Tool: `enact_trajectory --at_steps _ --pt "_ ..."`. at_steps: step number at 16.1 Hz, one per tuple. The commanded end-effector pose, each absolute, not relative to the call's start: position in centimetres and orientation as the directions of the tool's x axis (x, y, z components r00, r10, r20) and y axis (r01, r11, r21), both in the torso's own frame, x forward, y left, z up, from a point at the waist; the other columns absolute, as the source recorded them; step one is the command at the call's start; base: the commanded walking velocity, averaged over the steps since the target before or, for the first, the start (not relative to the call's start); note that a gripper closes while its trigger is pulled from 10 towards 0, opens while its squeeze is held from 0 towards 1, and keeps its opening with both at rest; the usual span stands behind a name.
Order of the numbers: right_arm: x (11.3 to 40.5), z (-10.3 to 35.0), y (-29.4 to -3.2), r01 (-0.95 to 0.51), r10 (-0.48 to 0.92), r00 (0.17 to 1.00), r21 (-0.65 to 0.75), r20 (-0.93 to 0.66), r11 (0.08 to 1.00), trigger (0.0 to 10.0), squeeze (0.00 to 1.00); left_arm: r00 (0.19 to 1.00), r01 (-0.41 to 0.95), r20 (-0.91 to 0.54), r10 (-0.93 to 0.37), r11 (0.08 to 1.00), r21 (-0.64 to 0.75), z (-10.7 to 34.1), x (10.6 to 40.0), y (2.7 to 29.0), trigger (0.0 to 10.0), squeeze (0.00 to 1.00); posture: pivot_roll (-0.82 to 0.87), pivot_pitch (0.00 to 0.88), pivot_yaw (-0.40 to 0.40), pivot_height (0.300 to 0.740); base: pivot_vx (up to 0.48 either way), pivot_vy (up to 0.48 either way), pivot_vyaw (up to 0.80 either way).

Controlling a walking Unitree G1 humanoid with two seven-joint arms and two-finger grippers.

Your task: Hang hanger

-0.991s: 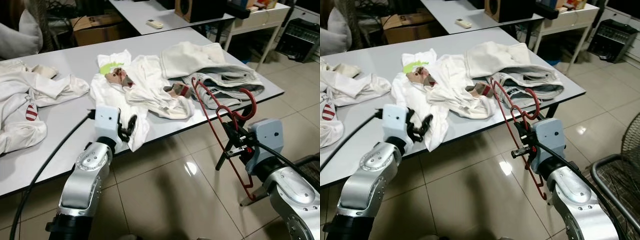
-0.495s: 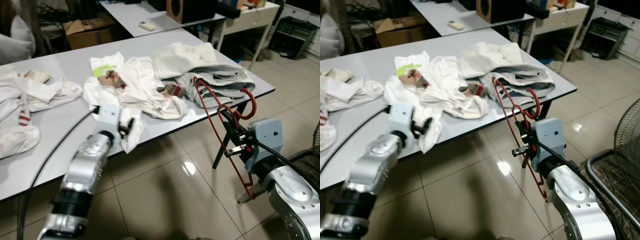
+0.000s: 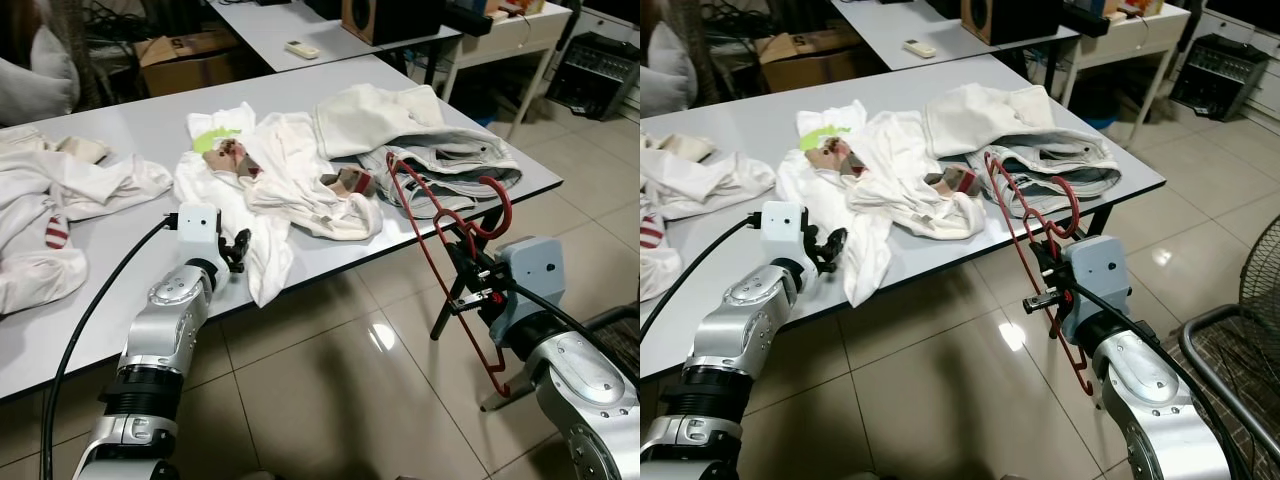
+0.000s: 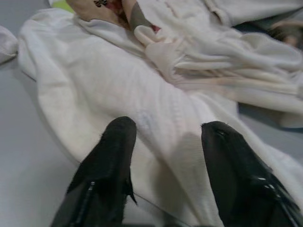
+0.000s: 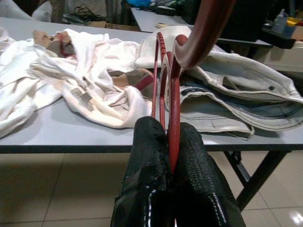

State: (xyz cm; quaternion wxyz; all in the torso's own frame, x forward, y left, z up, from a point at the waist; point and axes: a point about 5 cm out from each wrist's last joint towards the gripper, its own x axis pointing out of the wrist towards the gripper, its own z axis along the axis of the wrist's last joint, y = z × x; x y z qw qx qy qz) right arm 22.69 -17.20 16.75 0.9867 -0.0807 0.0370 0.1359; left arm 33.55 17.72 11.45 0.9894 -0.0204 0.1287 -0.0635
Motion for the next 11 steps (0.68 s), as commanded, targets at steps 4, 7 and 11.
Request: enact_trajectory --at_steps 4,7,11 --pt "22.9 16.7 -17.1 -0.291 0.28 0.956 -0.157 -0.089 0.944 10.0 0.0 0.954 0.182 -0.223 -0.202 0.977 -0.11 11.8 33.6 16.9 3.5 0.0 -0.17 0.015 0.047 0.74 0.0 0.0 0.0" --pt "22.8 16.7 -17.1 -0.293 0.282 0.955 -0.159 -0.09 0.943 10.0 0.0 0.932 0.24 -0.274 -0.239 0.97 -0.029 10.8 33.2 16.5 10.0 0.0 -0.17 0.005 0.048 0.74 0.0 0.0 0.0" --pt "22.8 16.7 -17.0 -0.298 0.287 0.954 -0.16 -0.089 0.941 10.0 0.0 0.915 0.261 -0.331 -0.229 0.964 0.055 9.7 32.9 16.7 10.0 0.0 -0.17 0.002 0.05 0.74 0.0 0.0 0.0"
